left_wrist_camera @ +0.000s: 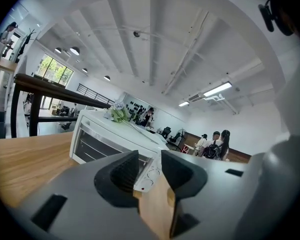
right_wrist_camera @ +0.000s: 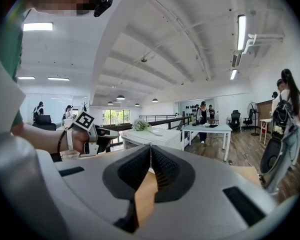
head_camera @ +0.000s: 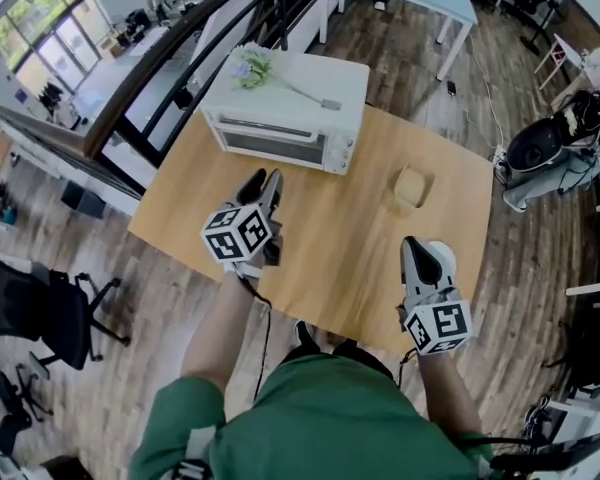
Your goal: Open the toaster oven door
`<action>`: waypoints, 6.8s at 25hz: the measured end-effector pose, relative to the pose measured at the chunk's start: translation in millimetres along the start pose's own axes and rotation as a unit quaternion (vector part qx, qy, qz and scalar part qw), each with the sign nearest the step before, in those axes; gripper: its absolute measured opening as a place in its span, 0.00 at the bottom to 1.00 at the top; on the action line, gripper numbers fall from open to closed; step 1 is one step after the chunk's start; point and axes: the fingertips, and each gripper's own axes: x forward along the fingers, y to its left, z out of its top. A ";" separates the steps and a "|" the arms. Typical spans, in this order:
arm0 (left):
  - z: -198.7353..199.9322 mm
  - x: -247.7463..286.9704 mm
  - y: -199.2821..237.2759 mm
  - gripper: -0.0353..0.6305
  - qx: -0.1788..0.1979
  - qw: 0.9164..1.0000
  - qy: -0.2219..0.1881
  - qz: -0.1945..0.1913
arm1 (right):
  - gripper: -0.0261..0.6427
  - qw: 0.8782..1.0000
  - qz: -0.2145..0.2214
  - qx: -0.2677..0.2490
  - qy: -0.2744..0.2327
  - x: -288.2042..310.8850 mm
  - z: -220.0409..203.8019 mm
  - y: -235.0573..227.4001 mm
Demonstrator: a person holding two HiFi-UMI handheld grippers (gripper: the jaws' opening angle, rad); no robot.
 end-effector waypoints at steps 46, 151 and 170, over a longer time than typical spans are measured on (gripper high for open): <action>-45.4 133.6 57.2 0.27 -0.383 0.923 -0.027 0.019 | 0.08 0.994 -0.097 0.050 0.003 -44.5 -23.0 -115.2; -49.9 -59.0 -34.9 0.21 0.061 0.996 -0.005 0.071 | 0.08 0.998 0.024 0.044 -0.043 -6.8 15.1 -62.1; 54.2 -99.4 -170.9 0.14 0.256 0.958 -0.124 0.025 | 0.08 0.995 0.048 0.016 -0.088 -5.5 63.0 -51.4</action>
